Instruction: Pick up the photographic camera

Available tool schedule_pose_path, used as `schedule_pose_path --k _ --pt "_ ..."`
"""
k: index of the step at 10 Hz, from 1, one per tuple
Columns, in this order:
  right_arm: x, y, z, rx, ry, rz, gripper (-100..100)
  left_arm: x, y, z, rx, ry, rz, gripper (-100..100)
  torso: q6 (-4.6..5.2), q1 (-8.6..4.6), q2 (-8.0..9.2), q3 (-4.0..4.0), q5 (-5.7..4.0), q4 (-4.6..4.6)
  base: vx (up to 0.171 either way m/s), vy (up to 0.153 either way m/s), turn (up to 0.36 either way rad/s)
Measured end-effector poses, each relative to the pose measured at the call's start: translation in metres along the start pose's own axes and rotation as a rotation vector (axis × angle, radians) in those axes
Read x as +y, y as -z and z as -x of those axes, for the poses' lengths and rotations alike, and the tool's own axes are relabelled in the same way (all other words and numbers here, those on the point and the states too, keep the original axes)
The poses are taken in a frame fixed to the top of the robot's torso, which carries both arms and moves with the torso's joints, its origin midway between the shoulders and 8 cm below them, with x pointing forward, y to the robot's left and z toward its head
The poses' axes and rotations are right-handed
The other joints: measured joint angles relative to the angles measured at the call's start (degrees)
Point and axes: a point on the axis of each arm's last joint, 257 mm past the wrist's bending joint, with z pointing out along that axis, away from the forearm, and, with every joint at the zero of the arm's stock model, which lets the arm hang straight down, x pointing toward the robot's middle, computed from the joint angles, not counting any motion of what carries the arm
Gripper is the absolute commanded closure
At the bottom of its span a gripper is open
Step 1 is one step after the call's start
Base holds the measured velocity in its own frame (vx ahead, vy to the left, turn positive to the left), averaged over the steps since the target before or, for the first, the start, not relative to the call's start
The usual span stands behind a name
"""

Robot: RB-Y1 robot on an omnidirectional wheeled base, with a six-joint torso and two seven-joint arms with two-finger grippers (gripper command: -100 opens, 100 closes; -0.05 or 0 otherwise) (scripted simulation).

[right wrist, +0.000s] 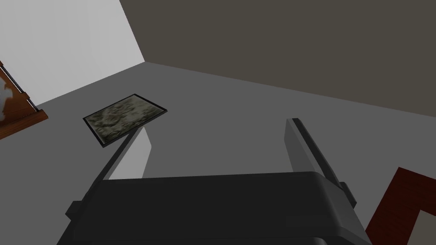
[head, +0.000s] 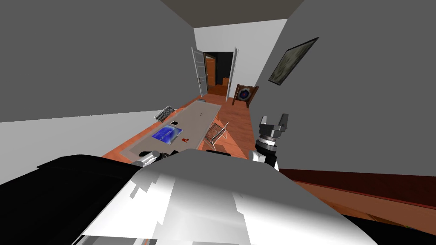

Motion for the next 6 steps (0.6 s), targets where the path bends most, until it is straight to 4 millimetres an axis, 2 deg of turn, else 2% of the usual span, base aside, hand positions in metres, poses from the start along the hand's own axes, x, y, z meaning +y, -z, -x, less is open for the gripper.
schedule_pose_path --k 1,3,4,6 --pt "0.000 0.000 0.000 0.000 0.000 0.000 0 0.000 0.000 0.000 0.000 0.000 0.000 -100 0.02 0.07 0.01 0.00 0.01 0.00 0.002 -0.041 0.036" --pt "0.000 0.000 0.000 0.000 0.000 0.000 0 -0.020 0.006 -0.032 0.059 -0.017 -0.041 -100 0.02 -0.22 -0.03 -0.02 -0.05 0.00 0.003 -0.089 0.044" --pt "0.000 0.000 0.000 0.000 0.000 0.000 0 -0.036 0.012 -0.052 0.095 -0.008 -0.061 -100 0.02 -0.33 -0.04 -0.02 -0.08 0.00 0.001 -0.089 0.014" --pt "0.000 0.000 0.000 0.000 0.000 0.000 0 -0.039 0.013 -0.067 0.117 -0.026 -0.073 -100 0.00 -0.15 -0.01 -0.01 -0.04 0.00 0.002 -0.068 0.023"
